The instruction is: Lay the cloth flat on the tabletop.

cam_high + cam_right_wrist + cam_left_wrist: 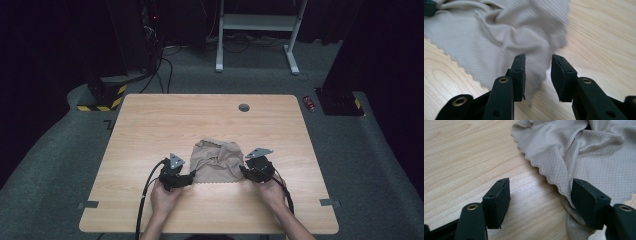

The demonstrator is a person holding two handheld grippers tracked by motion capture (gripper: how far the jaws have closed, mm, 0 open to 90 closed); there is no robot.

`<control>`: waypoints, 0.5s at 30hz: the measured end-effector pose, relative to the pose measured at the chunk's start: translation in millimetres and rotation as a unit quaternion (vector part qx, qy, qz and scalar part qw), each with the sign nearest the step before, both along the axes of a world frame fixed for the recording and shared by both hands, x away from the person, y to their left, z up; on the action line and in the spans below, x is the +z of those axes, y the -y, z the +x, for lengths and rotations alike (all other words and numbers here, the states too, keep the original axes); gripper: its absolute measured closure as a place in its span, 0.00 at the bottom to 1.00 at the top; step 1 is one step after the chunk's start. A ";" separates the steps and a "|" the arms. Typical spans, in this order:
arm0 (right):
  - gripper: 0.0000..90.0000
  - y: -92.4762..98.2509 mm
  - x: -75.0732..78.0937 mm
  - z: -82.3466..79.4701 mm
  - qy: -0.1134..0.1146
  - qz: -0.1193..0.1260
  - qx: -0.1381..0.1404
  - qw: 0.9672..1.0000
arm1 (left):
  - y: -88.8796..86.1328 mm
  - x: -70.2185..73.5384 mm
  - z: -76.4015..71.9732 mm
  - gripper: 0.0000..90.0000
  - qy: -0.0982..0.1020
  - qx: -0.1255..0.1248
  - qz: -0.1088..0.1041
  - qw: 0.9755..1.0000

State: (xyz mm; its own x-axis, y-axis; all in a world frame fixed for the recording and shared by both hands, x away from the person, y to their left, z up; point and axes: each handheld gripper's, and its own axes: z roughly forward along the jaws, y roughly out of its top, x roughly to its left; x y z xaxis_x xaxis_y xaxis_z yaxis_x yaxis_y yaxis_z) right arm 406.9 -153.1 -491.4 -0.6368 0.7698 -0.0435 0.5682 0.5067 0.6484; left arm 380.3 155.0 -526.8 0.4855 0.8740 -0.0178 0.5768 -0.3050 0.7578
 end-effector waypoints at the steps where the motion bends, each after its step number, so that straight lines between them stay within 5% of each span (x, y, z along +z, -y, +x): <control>1: 0.72 2.2 -2.1 0.1 -0.002 0.000 -0.002 1.000 | 0.0 0.0 0.0 0.36 0.000 0.000 0.000 1.000; 6: 0.73 -0.6 -16.1 -3.8 -0.013 -0.013 0.004 1.000 | 0.0 0.0 0.0 0.36 0.000 0.000 0.000 1.000; 11: 0.95 -2.0 -17.8 -9.6 -0.011 -0.001 0.025 1.000 | 0.0 0.0 -0.1 0.36 0.000 0.000 0.001 1.000; 15: 0.98 -2.3 -16.4 -12.7 -0.010 -0.015 0.038 0.999 | 0.0 0.0 0.0 0.36 0.000 0.000 0.000 1.000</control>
State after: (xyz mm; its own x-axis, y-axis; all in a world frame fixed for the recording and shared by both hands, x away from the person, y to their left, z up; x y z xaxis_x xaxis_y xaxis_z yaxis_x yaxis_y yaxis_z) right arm 394.1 -150.8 -507.8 -0.6937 0.7183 -0.0533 0.5402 0.5678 0.6211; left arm 380.2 154.9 -526.8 0.4854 0.8741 -0.0180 0.5771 -0.3049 0.7576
